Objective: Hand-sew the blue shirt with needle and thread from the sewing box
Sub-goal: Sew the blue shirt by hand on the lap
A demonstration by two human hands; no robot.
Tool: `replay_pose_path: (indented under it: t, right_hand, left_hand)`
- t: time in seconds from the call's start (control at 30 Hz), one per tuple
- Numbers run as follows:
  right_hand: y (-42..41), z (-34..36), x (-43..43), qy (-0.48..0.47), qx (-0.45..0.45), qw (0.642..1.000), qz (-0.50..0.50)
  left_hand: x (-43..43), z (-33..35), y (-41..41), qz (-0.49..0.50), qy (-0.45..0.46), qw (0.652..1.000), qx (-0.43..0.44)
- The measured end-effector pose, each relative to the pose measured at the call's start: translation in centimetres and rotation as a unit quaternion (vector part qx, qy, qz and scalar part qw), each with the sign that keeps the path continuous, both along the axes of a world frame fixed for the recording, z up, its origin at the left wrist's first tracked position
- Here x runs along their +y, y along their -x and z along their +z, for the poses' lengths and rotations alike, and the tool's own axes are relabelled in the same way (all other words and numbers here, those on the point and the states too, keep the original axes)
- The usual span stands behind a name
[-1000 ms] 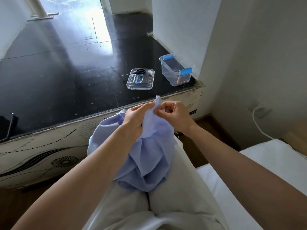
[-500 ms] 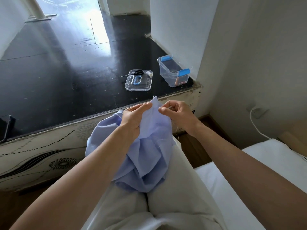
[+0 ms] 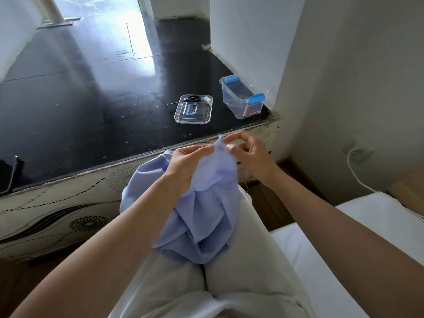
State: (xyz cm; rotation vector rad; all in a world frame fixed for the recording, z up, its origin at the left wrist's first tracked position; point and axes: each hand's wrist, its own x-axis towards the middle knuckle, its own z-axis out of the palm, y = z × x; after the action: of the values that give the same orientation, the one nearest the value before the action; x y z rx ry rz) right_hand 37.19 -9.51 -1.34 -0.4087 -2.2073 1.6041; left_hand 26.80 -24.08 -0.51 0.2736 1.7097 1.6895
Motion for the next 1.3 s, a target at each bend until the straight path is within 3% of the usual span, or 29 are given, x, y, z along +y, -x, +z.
replay_pose_path:
  t: [0.07,0.2,0.4,1.17,1.3]
  right_hand:
    - [-0.1,0.2,0.7,0.019,0.004,1.0,-0.006]
    - [0.2,0.4,0.4,-0.095,-0.038,0.993,0.065]
    - [0.0,-0.6,0.8,-0.1,-0.048,0.994,0.015]
    - [-0.7,-1.2,0.3,-0.054,-0.049,0.997,0.011]
    - [-1.1,-0.8,0.5,0.03,-0.071,0.997,0.004]
  left_hand:
    - [-0.3,0.0,-0.1,-0.031,0.03,0.998,0.046]
    - [-0.2,0.0,-0.4,-0.072,0.051,0.984,0.157]
    - [-0.6,-0.6,0.4,-0.082,0.102,0.936,0.327]
    - [0.1,-1.5,0.3,-0.094,0.084,0.933,0.338]
    - [0.1,-1.7,0.3,-0.076,0.059,0.944,0.316]
